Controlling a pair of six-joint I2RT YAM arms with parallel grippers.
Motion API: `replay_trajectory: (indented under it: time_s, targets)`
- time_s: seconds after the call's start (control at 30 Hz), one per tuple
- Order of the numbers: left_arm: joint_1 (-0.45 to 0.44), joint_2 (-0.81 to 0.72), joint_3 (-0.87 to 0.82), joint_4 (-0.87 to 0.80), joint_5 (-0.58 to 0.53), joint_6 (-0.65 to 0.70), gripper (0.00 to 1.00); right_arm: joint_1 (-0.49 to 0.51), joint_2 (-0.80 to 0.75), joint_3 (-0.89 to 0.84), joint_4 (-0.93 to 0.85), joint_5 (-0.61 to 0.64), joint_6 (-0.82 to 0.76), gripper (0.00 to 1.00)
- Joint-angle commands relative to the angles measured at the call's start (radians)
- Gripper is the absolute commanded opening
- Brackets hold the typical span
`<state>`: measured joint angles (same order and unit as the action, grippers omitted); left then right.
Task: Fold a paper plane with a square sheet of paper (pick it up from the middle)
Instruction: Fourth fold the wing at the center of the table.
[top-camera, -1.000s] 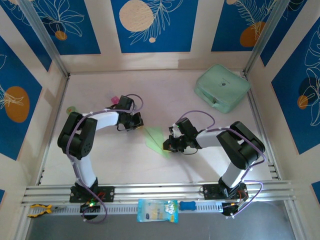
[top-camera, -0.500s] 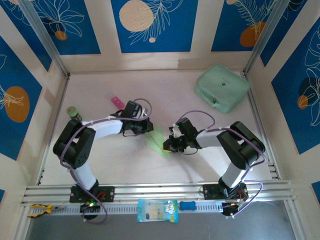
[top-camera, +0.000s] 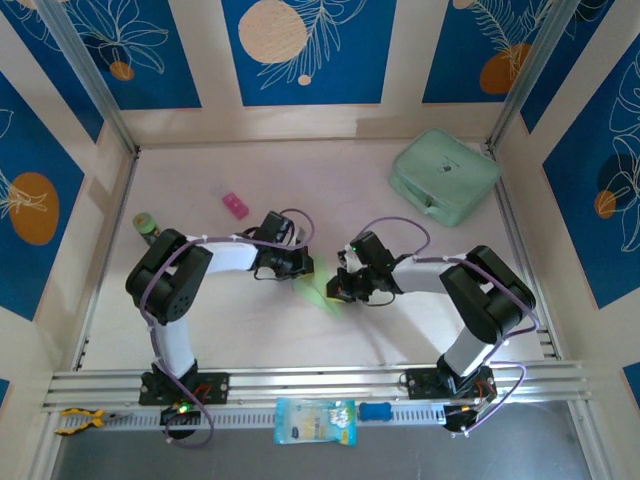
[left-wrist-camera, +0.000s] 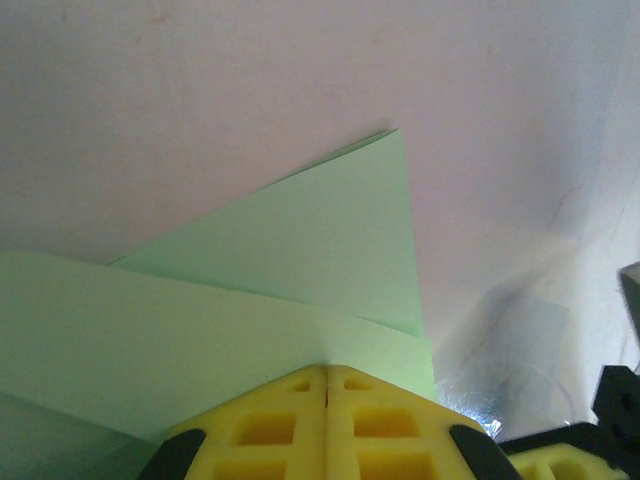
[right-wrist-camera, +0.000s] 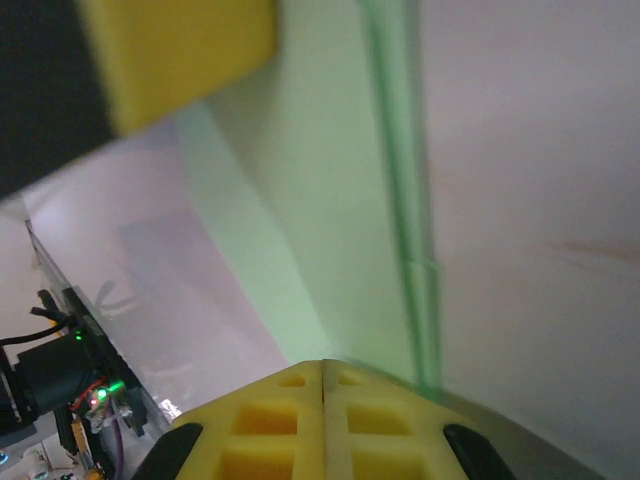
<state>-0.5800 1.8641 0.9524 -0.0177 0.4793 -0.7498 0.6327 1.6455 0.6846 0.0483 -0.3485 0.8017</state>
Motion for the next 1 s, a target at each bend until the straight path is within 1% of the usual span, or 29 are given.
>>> replay_trajectory:
  time_s: [0.0, 0.13, 0.3, 0.43, 0.53, 0.73, 0.87, 0.97]
  targets:
    - [0.004, 0.033, -0.036, -0.041, -0.043, 0.017, 0.04, 0.017, 0.003, 0.058, -0.002, -0.029, -0.001, 0.03]
    - [0.005, 0.035, -0.031, -0.042, -0.039, 0.017, 0.05, 0.030, 0.089, 0.078, -0.003, -0.004, 0.007, 0.03]
    - [0.007, 0.032, -0.030, -0.045, -0.037, 0.017, 0.04, 0.029, 0.097, 0.005, 0.011, 0.009, 0.014, 0.04]
    - [0.015, 0.032, -0.034, -0.048, -0.045, 0.015, 0.04, 0.022, 0.022, -0.080, 0.038, -0.044, 0.023, 0.04]
    - [0.021, 0.033, -0.037, -0.048, -0.047, 0.012, 0.03, 0.026, -0.046, -0.138, -0.002, -0.033, 0.020, 0.04]
    - [0.024, 0.039, -0.040, -0.047, -0.041, 0.011, 0.04, 0.024, -0.146, -0.264, -0.009, -0.037, 0.043, 0.05]
    - [0.025, 0.038, -0.043, -0.038, -0.037, 0.003, 0.03, 0.024, -0.220, -0.316, -0.026, -0.004, 0.068, 0.05]
    - [0.025, 0.034, -0.046, -0.038, -0.037, -0.003, 0.03, 0.022, -0.290, -0.313, -0.057, 0.021, 0.074, 0.06]
